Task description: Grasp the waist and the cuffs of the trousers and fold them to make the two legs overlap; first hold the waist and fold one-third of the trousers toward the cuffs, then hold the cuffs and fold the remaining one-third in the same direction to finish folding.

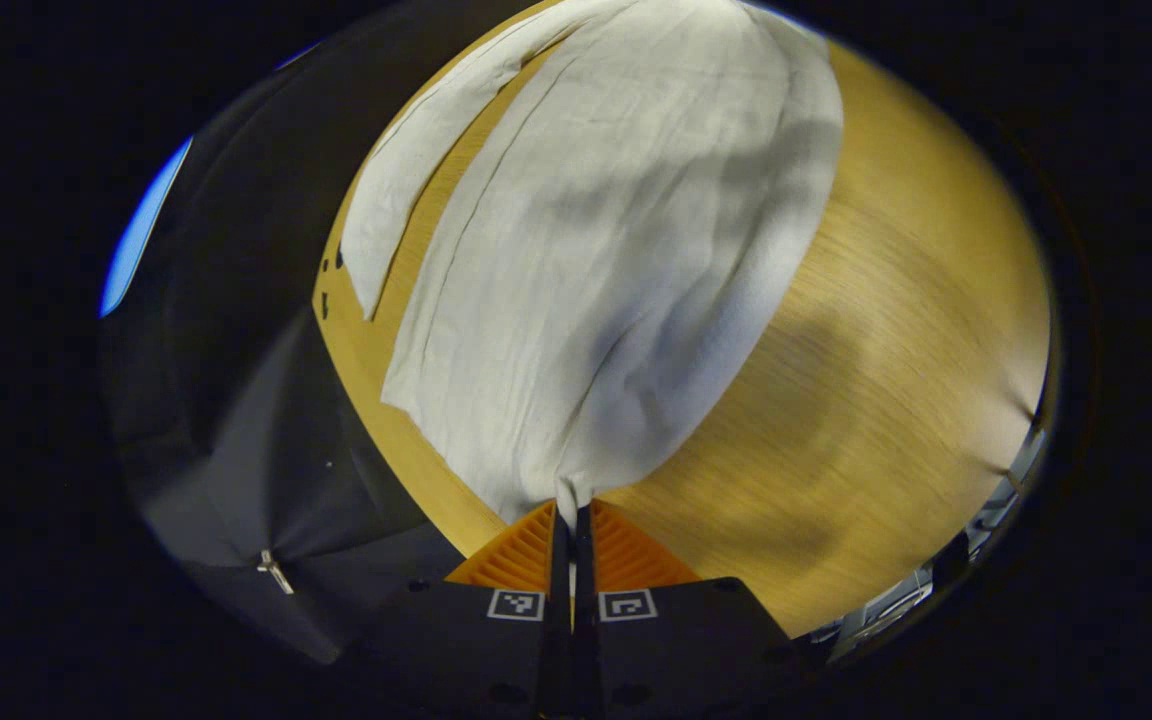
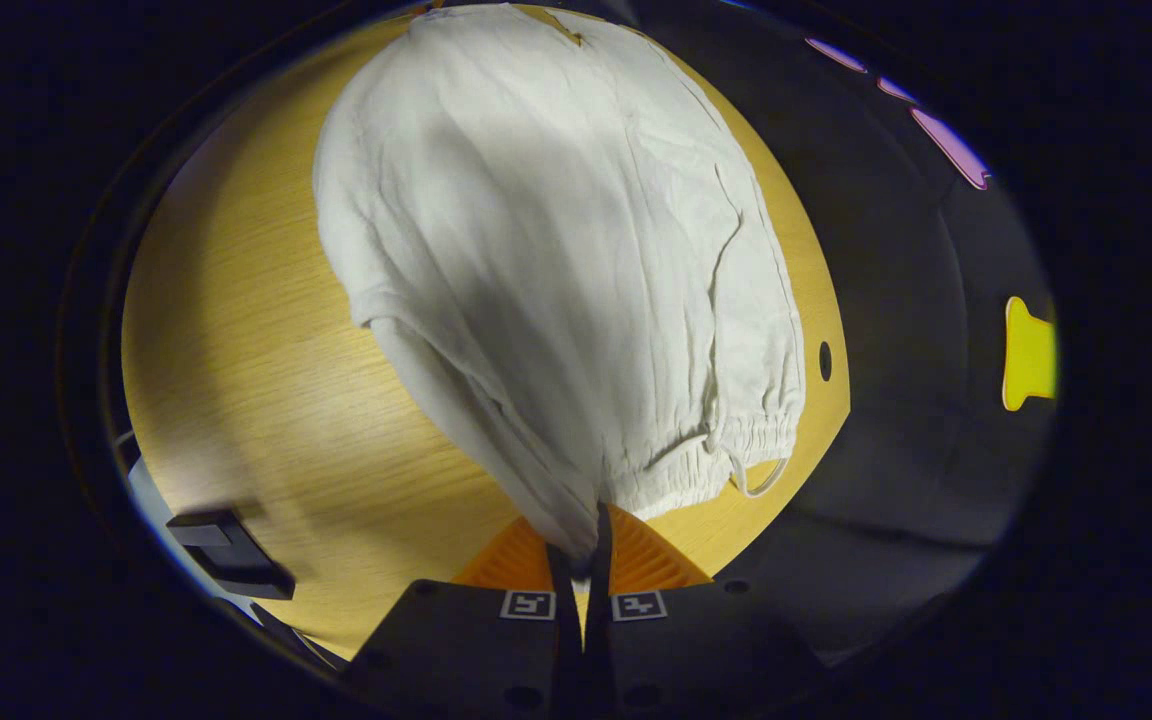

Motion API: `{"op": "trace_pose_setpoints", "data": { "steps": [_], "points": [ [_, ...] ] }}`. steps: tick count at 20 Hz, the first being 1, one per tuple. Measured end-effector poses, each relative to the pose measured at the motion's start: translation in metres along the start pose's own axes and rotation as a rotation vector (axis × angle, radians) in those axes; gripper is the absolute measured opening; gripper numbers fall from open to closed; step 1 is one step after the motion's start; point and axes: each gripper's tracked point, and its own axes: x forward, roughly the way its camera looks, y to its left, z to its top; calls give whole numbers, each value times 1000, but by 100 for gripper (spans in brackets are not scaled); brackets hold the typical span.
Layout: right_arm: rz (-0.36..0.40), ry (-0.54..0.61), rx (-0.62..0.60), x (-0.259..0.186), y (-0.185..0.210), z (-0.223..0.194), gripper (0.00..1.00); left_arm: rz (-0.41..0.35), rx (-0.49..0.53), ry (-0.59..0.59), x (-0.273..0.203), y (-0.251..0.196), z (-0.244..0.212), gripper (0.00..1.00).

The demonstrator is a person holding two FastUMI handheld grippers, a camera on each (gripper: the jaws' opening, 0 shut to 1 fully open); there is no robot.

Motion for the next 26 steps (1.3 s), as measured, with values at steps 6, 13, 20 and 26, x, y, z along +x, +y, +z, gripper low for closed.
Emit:
{"op": "trace_pose_setpoints", "data": {
  "steps": [6, 13, 20, 26],
  "points": [
    [-109, -61, 167, -34, -27, 5, 5, 170, -149, -115, -44, 17, 18, 5],
    [-250, -143, 266, -60, -89, 24, 5, 273, -244, -214, -91, 76, 61, 5],
    [-360, -243, 633, -63, -175, 55, 6, 330, -331, -295, -101, 168, 128, 5],
    [-264, -300, 942, -25, -226, 92, 1, 302, -554, -322, -68, 244, 175, 5]
  ]
}}
